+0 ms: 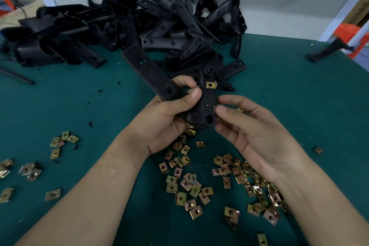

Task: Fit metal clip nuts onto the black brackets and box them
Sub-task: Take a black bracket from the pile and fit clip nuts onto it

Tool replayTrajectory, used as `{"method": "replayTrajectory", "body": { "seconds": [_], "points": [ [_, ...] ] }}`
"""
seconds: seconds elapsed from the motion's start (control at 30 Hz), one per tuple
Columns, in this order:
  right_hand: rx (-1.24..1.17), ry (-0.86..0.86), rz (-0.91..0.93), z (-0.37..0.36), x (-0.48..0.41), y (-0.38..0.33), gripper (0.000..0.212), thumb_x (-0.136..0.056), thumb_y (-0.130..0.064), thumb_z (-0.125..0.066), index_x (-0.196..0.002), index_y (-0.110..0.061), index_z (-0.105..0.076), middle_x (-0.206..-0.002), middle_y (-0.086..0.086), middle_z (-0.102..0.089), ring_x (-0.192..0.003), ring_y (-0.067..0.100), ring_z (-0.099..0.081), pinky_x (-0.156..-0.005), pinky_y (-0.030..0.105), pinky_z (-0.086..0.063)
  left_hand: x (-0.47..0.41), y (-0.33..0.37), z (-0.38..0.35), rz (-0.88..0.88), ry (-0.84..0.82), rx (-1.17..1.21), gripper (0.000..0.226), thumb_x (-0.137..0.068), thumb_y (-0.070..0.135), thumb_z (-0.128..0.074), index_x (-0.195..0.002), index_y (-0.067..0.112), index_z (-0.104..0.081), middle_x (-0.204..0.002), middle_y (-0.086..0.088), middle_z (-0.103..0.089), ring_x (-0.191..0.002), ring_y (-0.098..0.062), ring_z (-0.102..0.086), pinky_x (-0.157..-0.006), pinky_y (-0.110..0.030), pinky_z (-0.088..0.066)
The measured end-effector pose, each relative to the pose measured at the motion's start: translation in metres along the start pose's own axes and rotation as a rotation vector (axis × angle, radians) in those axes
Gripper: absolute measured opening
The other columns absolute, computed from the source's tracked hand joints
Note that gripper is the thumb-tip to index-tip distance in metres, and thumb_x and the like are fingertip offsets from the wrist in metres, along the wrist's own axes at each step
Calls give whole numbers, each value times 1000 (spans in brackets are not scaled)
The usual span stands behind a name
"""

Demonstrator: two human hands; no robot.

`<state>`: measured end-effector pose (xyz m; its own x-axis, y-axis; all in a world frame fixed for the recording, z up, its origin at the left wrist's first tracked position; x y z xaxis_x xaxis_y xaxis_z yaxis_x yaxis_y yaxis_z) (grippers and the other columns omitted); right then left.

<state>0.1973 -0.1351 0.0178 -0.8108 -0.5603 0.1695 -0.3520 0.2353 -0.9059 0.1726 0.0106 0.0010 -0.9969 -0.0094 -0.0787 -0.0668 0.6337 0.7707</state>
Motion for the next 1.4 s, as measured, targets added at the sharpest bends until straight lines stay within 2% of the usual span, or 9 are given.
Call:
{"method": "replayTrajectory", "body": {
  "seconds": [0.3, 0.57, 0.67, 0.77, 0.83, 1.0, 1.1, 1.23, 1.4],
  "points": [
    [11, -5, 17, -1, 1, 1, 16, -67, -17, -78, -83, -21, -78, -91, 10, -75, -79, 14, -71, -68, 21, -57, 1, 1, 1, -31, -2, -13, 11, -80, 14, -71, -85, 20, -63, -108, -11, -68, -96, -23, -70, -80, -36, -60],
    [71, 15, 8, 0, -1, 7, 36, -60, -22, -81, -94, -18, -71, -92, 9, -72, -87, 17, -64, -82, 27, -52, 1, -4, -1, -41, 4, -66, 11, -82, 12, -70, -80, 20, -64, -100, -6, -73, -91, -21, -70, -74, -31, -59],
    [62, 8, 17, -2, -2, 12, 33, -63, -22, -80, -95, -17, -71, -88, 7, -69, -86, 17, -61, -81, 26, -50, 2, -3, 0, -71, 22, -68, 12, -84, 8, -68, -81, 18, -61, -97, -6, -73, -90, -20, -70, -76, -32, -59],
    [106, 29, 27, 0, -2, 13, 41, -65, -24, -79, -104, -13, -70, -90, 7, -69, -87, 16, -60, -82, 28, -48, 3, 0, 1, -90, 38, -111, 13, -87, 6, -64, -82, 17, -60, -95, -6, -71, -89, -21, -69, -78, -33, -59],
    [138, 16, 35, -1, -2, 11, 45, -66, -27, -78, -109, -14, -70, -94, 6, -72, -89, 14, -62, -82, 26, -50, 4, 1, 1, -92, 39, -118, 13, -89, 7, -62, -84, 18, -60, -97, -8, -71, -89, -22, -69, -77, -34, -60],
    [93, 20, 44, 2, -4, 7, 40, -73, -25, -74, -110, -12, -70, -98, 5, -75, -87, 11, -66, -75, 21, -55, 3, 3, 1, -96, 37, -79, 13, -88, 8, -64, -86, 21, -65, -101, -8, -73, -91, -22, -71, -78, -34, -61],
    [80, 36, 51, 5, -5, 7, 39, -72, -22, -76, -109, -12, -70, -96, 7, -76, -86, 14, -65, -81, 27, -53, 3, 2, 1, -80, 28, -83, 11, -86, 12, -67, -84, 23, -68, -100, -7, -74, -90, -20, -71, -75, -33, -61],
    [59, 15, 89, 3, -6, 7, 37, -75, -18, -75, -111, -11, -69, -105, 13, -75, -96, 21, -66, -102, 41, -50, 3, 2, 1, -74, 24, -71, 10, -81, 16, -71, -84, 26, -70, -102, -4, -75, -90, -19, -72, -77, -35, -62],
    [103, -3, 119, 2, -6, 9, 35, -77, -21, -75, -111, -13, -71, -103, 11, -76, -96, 20, -67, -98, 37, -54, 3, 2, 4, -73, 33, -68, 12, -80, 16, -71, -89, 25, -71, -103, -4, -75, -89, -19, -73, -77, -35, -62]
  ]
}}
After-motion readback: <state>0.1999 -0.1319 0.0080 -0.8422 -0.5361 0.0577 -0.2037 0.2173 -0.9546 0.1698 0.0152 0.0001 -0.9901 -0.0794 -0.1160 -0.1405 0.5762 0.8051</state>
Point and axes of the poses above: each hand's wrist, its own x-axis away from the middle knuckle, its own z-axis out of the back of the hand, y = z × x, the point moved 6 cm from there along -x, towards the middle knuckle
